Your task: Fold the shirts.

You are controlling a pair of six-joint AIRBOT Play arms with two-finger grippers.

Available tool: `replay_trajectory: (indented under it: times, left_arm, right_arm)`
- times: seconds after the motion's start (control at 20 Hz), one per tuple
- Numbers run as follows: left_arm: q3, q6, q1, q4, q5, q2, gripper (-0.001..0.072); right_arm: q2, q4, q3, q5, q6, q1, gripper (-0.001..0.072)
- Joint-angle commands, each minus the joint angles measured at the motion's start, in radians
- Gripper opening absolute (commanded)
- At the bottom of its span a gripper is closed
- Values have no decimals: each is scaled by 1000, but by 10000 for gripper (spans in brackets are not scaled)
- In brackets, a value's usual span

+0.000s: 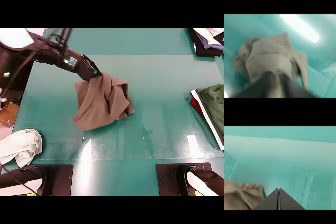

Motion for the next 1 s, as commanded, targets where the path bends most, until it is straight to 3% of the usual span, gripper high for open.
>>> replay_trajectory:
  times: [0.0,0.1,0.2,0.55,0.75,0.9,0.95]
  left_arm:
    - [2,-109,94,93,-93,-89,600]
    - [-2,-137,190,93,-216,-86,597]
    - [-97,-154,257,91,-218,-48,597]
    - [-764,-90,317,91,103,158,599]
    - [-876,-73,317,41,294,158,626]
    - [-878,-73,316,-2,365,158,625]
    - [-878,-73,316,-13,375,158,594]
  right_arm:
    - [0,0,2,37,0,0,17]
    - [-1,-1,2,35,0,0,17]
    - [-1,-1,2,30,0,0,17]
    - [-1,-1,1,29,0,1,17]
    - [-3,0,1,33,0,1,17]
    - [-3,0,1,34,0,1,17]
    - [-3,0,1,34,0,1,17]
